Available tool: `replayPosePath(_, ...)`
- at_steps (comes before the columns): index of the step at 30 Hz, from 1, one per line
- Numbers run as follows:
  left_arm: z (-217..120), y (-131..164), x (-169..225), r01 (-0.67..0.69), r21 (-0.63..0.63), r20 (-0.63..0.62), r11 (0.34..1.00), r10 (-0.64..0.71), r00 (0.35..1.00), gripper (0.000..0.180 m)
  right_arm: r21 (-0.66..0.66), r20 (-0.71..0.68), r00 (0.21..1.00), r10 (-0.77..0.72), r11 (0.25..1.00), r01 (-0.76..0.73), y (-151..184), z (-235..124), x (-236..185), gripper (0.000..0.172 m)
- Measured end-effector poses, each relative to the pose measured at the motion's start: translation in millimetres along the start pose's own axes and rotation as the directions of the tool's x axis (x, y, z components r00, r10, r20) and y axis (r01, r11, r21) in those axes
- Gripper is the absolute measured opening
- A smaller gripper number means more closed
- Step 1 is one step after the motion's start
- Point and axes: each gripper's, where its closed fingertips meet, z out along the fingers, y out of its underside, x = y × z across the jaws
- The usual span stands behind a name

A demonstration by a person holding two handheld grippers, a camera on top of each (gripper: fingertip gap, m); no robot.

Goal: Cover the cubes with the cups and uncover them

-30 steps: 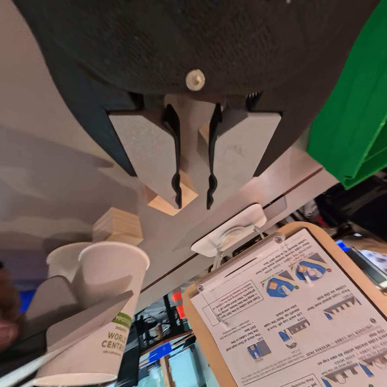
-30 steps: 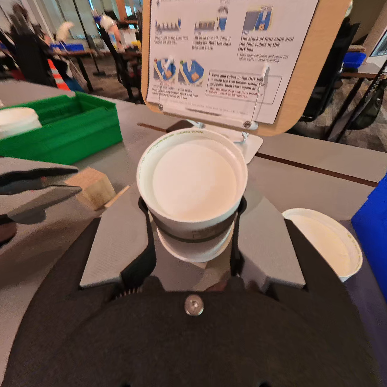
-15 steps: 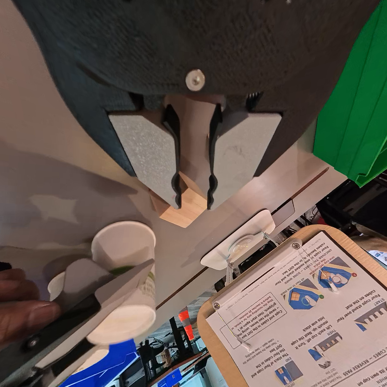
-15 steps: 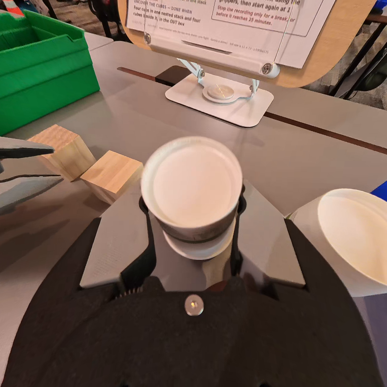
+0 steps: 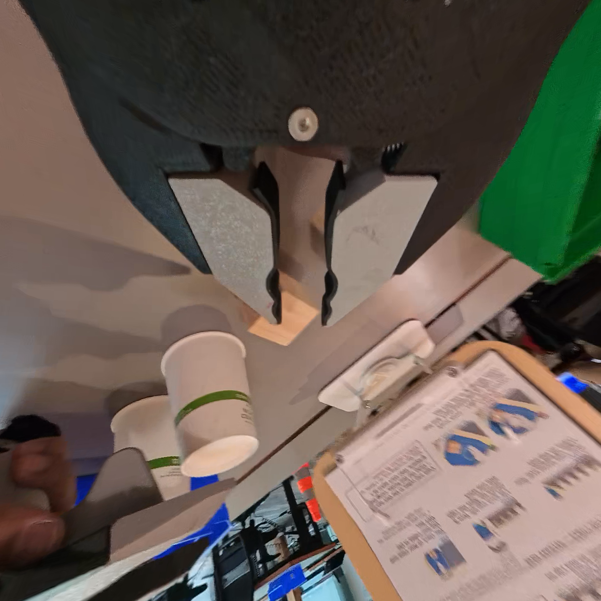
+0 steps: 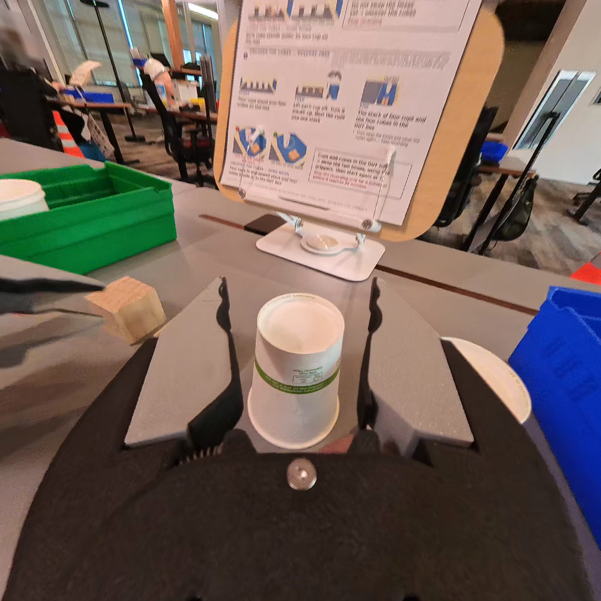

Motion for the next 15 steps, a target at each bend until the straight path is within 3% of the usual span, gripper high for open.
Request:
replayPosePath(5,-55,-18,-75,-0.053,-0.108,0.067,0.993,0.060,0.996,0.022,0.031,0.029,1.000,-0.001,1.000,0.000,-7,-4,-7,0.082)
replayPosePath(10,-98,25,-157,-0.022,-0.348,0.139,0.937,0.075,0.987,0.023,0.018,0.043,0.998,-0.039,0.999,0.039,-4,-2,-16,0.082)
replayPosePath(15,-118,84,-190,0.035,-0.522,0.138,0.852,0.044,0.989,0.023,0.017,0.037,0.996,-0.081,0.997,0.080,-3,-1,-20,0.081)
